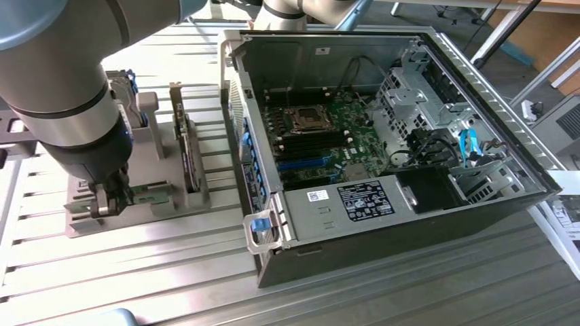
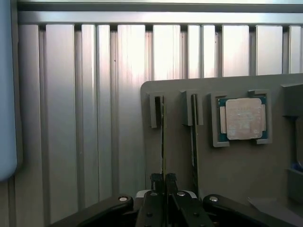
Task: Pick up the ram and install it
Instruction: 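Pick up the ram and move it above insertion slot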
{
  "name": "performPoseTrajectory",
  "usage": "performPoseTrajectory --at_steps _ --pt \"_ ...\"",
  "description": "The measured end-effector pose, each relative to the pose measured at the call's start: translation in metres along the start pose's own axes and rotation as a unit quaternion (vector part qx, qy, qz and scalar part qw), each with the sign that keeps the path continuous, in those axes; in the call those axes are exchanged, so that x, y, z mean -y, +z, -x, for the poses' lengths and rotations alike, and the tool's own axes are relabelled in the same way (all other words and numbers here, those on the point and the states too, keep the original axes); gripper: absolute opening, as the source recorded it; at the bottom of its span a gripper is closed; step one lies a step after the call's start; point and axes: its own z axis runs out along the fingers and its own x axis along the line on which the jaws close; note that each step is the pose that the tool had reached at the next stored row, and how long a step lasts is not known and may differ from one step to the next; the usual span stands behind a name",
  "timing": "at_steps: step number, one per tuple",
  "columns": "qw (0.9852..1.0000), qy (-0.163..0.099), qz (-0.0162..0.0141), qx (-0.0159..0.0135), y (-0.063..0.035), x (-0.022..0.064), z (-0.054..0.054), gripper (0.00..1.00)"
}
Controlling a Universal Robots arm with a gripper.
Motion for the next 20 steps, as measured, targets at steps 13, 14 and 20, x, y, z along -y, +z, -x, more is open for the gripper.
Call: performPoseTrajectory --at_steps 13,14,20 --pt "1.0 0.0 -0.0001 -0.0001 -0.0238 -0.0004 0.001 0.14" --pt "1.0 0.0 0.0 -0.0001 -0.026 -0.0005 0.001 0.14" --pt "1.0 0.0 0.0 -0.0001 -0.039 -0.0007 0.001 0.14"
